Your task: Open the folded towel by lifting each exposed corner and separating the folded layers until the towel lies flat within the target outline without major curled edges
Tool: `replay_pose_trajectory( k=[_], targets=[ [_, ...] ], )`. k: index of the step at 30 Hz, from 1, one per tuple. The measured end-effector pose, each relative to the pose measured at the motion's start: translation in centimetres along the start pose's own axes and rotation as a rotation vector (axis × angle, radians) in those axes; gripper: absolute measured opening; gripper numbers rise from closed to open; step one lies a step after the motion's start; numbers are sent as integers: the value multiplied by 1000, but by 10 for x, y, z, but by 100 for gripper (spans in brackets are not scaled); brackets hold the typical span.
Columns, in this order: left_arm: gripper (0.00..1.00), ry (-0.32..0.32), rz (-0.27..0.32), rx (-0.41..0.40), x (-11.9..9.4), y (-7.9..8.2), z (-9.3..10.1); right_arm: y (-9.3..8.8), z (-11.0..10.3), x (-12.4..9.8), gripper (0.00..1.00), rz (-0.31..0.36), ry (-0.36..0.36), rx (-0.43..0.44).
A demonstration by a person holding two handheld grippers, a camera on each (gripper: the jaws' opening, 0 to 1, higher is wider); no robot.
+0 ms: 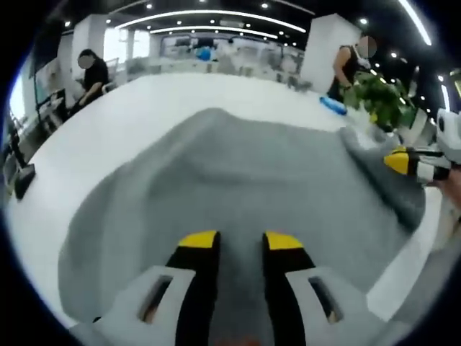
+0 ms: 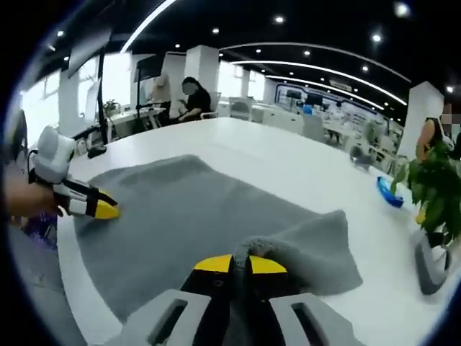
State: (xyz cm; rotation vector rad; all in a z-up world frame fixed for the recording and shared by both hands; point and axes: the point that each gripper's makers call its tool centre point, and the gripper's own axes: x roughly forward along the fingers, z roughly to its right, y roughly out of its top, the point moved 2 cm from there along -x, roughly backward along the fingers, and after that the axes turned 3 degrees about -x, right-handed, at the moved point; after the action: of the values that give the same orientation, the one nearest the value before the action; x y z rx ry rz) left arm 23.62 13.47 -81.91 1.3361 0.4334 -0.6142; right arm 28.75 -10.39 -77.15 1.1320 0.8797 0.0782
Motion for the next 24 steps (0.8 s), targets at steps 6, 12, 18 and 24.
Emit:
replay_pose_trajectory(
  k=[6,12,18,24],
  targets=[
    [23,4,2,22,1,0,0,2,-14,-11,12,25,82,92],
    [23,7,1,39,1,-1,1,4,9,-27,12,62,31,98],
    [23,10,1,65,1,-1,1,-41,48,-26,13,-16,-4,331],
    [23,12,3,77,2,-1,1,-40,23,-9,18,-23,43,308]
  ],
)
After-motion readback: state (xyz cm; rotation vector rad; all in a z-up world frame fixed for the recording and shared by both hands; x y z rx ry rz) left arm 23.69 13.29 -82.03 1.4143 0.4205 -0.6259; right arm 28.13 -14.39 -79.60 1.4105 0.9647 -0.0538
